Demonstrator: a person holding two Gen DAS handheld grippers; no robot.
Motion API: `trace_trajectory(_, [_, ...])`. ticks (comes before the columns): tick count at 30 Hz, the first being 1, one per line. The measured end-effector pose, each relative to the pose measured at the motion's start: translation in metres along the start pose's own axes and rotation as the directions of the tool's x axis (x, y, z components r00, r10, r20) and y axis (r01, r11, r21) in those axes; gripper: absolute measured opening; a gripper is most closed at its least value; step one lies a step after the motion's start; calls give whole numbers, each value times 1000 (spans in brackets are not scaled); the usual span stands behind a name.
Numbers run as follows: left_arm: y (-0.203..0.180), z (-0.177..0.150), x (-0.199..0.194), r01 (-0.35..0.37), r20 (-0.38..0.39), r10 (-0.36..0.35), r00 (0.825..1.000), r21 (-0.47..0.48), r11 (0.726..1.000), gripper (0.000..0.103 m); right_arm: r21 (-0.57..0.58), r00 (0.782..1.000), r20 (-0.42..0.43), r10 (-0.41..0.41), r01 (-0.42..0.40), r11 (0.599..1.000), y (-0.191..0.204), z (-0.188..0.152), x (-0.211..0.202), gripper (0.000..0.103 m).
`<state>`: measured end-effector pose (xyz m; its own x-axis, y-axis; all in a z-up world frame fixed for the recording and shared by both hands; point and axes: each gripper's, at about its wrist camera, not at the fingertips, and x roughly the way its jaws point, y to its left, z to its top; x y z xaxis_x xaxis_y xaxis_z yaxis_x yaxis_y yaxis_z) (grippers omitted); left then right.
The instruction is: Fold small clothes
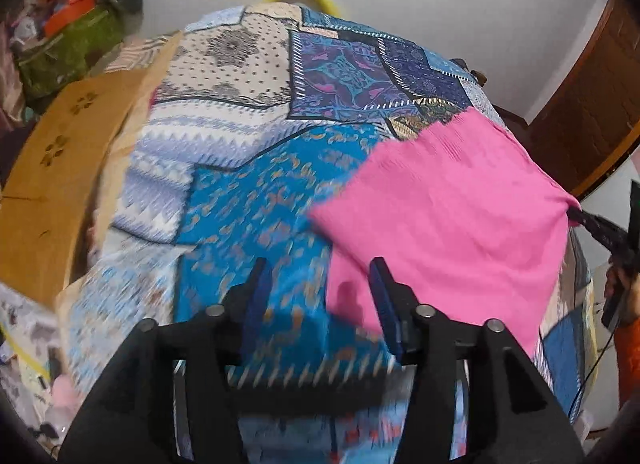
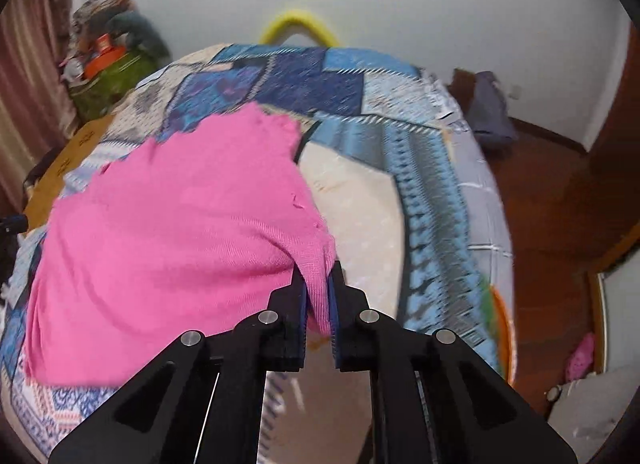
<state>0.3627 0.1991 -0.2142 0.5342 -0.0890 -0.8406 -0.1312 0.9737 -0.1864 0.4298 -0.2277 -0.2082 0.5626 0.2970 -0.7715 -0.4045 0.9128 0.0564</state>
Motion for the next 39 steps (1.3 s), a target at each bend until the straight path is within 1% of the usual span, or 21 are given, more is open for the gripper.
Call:
trace_trajectory(2, [0,9,17,31,-20,-32,999,-26,999,53,15,1000,3,-12,12,1000,-3,-1,-3,15])
trace_trajectory(4, [-2,15,33,83,-40,-85,996,-42,996,53,20,1000,0,-15,15,1000,-5,-6,-6,23])
trace_trajectory(5, [-6,17,40,106,-42,-108,993,-41,993,53,24,1000,-5,-14,14,1000,-6,-8,-8,30])
trace_trajectory(6, [-9,18,43,110,-43,-111,993,-29,993,47,26,1000,-8,-11,11,1000,-6,-10,-9,35])
trace_trajectory(7, [-14,18,46,102,-42,-102,994,-10,995,36,28,1000,-9,-5,5,1000,-5,-13,-11,36])
trace_trajectory(8, [-20,18,50,90,-51,-89,995,15,996,14,25,1000,-16,7,-7,1000,-3,-16,-13,36])
trace_trajectory(9, [-26,17,54,84,-63,-82,995,37,996,11,23,999,-27,24,-23,999,0,-17,-13,36])
trace_trajectory(12, [-35,12,50,38,-42,-35,999,77,996,10,26,993,-74,97,-95,995,15,-24,-13,36])
trace_trajectory(15, [-30,4,39,38,-43,-35,998,54,998,10,14,976,-117,181,-181,983,44,-35,-13,38])
trace_trajectory(16, [-27,-1,35,37,-44,-34,998,49,998,10,13,968,-136,212,-212,977,55,-40,-13,43])
trace_trajectory(18, [-22,-11,26,34,-45,-32,998,45,998,10,19,953,-156,258,-258,966,72,-47,-11,48])
trace_trajectory(21, [-14,-33,13,29,-67,-27,997,32,999,10,29,926,-188,326,-327,945,99,-61,-7,48])
trace_trajectory(22, [-12,-42,7,26,-72,-23,997,34,999,10,47,913,-205,354,-352,935,108,-66,-4,48])
trace_trajectory(27, [-11,-87,-15,28,-104,-22,994,55,998,10,83,885,-254,391,-383,920,129,-81,3,49])
trace_trajectory(29, [-13,-101,-25,41,-103,-35,994,52,998,10,70,885,-243,397,-392,917,136,-87,0,51])
trace_trajectory(30, [-12,-108,-31,52,-99,-48,994,43,998,10,64,882,-244,402,-399,915,139,-88,-2,48])
trace_trajectory(32, [-12,-115,-38,65,-97,-61,993,31,997,10,34,879,-241,411,-415,909,146,-91,-3,31])
trace_trajectory(33, [-13,-118,-42,71,-95,-69,993,24,997,10,14,881,-242,407,-416,909,149,-91,-4,13])
trace_trajectory(34, [-13,-120,-45,77,-95,-75,993,19,997,10,-15,883,-244,400,-416,909,152,-92,-4,7])
trace_trajectory(37, [-17,-127,-53,95,-96,-95,991,4,995,10,-59,888,-254,382,-409,911,151,-89,-3,5])
trace_trajectory(39, [-22,-132,-60,135,-99,-135,986,-8,991,10,-89,902,-256,348,-381,920,146,-89,-4,5])
